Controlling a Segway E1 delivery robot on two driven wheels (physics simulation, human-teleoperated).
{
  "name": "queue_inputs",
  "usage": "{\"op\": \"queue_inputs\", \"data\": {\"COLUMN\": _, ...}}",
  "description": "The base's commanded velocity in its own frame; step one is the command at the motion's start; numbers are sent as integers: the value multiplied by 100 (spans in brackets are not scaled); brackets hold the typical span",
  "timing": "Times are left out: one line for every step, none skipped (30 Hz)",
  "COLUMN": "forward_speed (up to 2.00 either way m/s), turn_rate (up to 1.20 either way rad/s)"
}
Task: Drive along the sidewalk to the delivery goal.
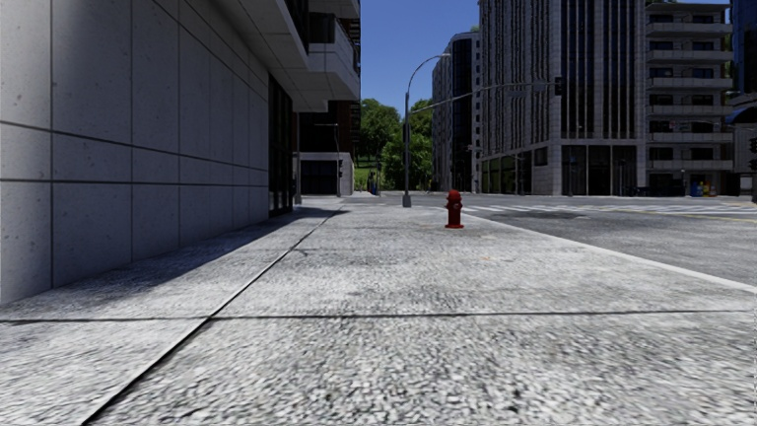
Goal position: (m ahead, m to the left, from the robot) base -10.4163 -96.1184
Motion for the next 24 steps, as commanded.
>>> {"op": "queue_inputs", "data": {"forward_speed": 200, "turn_rate": 0}}
{"op": "queue_inputs", "data": {"forward_speed": 200, "turn_rate": 0}}
{"op": "queue_inputs", "data": {"forward_speed": 200, "turn_rate": 0}}
{"op": "queue_inputs", "data": {"forward_speed": 200, "turn_rate": 0}}
{"op": "queue_inputs", "data": {"forward_speed": 200, "turn_rate": 0}}
{"op": "queue_inputs", "data": {"forward_speed": 200, "turn_rate": 0}}
{"op": "queue_inputs", "data": {"forward_speed": 200, "turn_rate": 0}}
{"op": "queue_inputs", "data": {"forward_speed": 200, "turn_rate": 0}}
{"op": "queue_inputs", "data": {"forward_speed": 200, "turn_rate": 0}}
{"op": "queue_inputs", "data": {"forward_speed": 200, "turn_rate": 0}}
{"op": "queue_inputs", "data": {"forward_speed": 200, "turn_rate": 0}}
{"op": "queue_inputs", "data": {"forward_speed": 200, "turn_rate": 0}}
{"op": "queue_inputs", "data": {"forward_speed": 200, "turn_rate": 0}}
{"op": "queue_inputs", "data": {"forward_speed": 200, "turn_rate": 0}}
{"op": "queue_inputs", "data": {"forward_speed": 200, "turn_rate": 0}}
{"op": "queue_inputs", "data": {"forward_speed": 200, "turn_rate": 0}}
{"op": "queue_inputs", "data": {"forward_speed": 200, "turn_rate": 0}}
{"op": "queue_inputs", "data": {"forward_speed": 200, "turn_rate": 0}}
{"op": "queue_inputs", "data": {"forward_speed": 200, "turn_rate": 0}}
{"op": "queue_inputs", "data": {"forward_speed": 200, "turn_rate": 0}}
{"op": "queue_inputs", "data": {"forward_speed": 200, "turn_rate": 0}}
{"op": "queue_inputs", "data": {"forward_speed": 200, "turn_rate": 0}}
{"op": "queue_inputs", "data": {"forward_speed": 200, "turn_rate": 0}}
{"op": "queue_inputs", "data": {"forward_speed": 200, "turn_rate": 0}}
